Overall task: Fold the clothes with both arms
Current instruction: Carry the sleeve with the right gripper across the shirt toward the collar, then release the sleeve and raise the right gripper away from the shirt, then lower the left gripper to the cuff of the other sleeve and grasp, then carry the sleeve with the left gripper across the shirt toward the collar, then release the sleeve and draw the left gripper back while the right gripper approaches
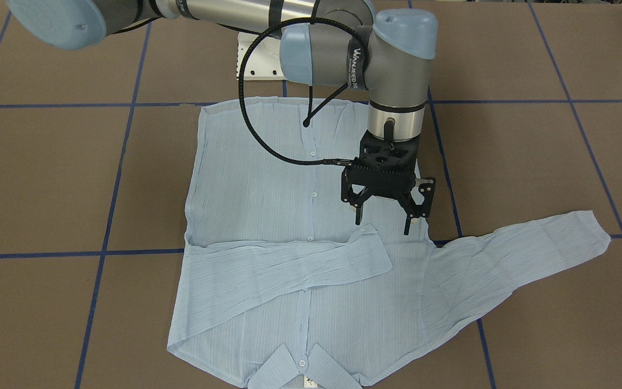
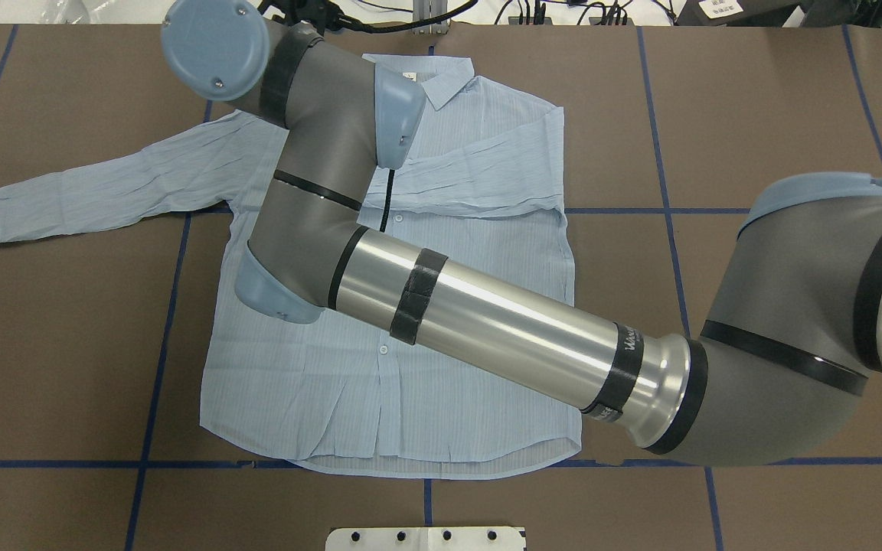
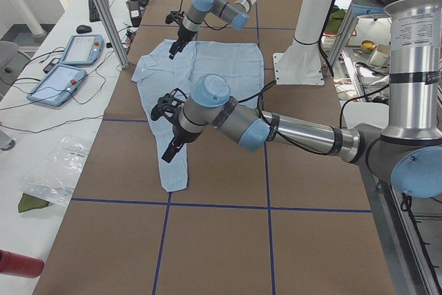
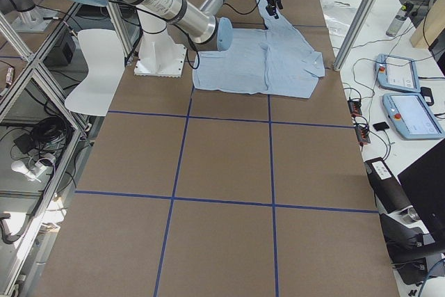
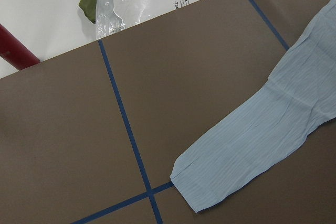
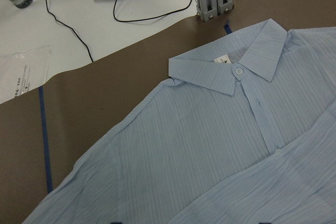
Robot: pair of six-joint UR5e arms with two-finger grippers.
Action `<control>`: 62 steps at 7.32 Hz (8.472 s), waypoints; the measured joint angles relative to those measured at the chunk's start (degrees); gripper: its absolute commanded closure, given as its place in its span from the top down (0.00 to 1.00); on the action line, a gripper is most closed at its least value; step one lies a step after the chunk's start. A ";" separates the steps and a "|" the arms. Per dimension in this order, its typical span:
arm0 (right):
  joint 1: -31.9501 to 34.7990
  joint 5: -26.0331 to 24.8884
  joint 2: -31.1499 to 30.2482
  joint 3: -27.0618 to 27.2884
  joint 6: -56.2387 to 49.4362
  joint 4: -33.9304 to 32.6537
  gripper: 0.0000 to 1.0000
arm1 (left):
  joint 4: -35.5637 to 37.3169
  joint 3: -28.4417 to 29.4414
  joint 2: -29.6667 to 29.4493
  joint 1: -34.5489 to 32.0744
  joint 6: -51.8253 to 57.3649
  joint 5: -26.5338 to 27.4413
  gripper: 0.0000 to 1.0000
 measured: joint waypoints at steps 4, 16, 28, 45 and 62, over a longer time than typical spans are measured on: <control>9.84 15.01 -21.55 30.33 -17.63 -11.74 1.00 | -21.17 9.63 0.71 5.43 -0.36 -0.02 1.00; 38.96 43.39 -77.97 55.74 -64.70 9.56 1.00 | -59.43 43.06 -8.05 27.81 -49.62 20.34 0.76; 39.05 42.89 -78.51 55.25 -64.71 9.64 1.00 | -61.89 44.98 -6.00 31.51 -49.13 22.05 0.61; 39.00 42.96 -78.51 54.95 -63.90 9.62 1.00 | -44.69 27.11 -24.56 33.25 -57.02 11.28 0.00; 27.26 36.28 -78.36 56.81 -38.29 20.53 1.00 | -6.36 21.14 -47.85 60.34 -63.37 37.64 1.00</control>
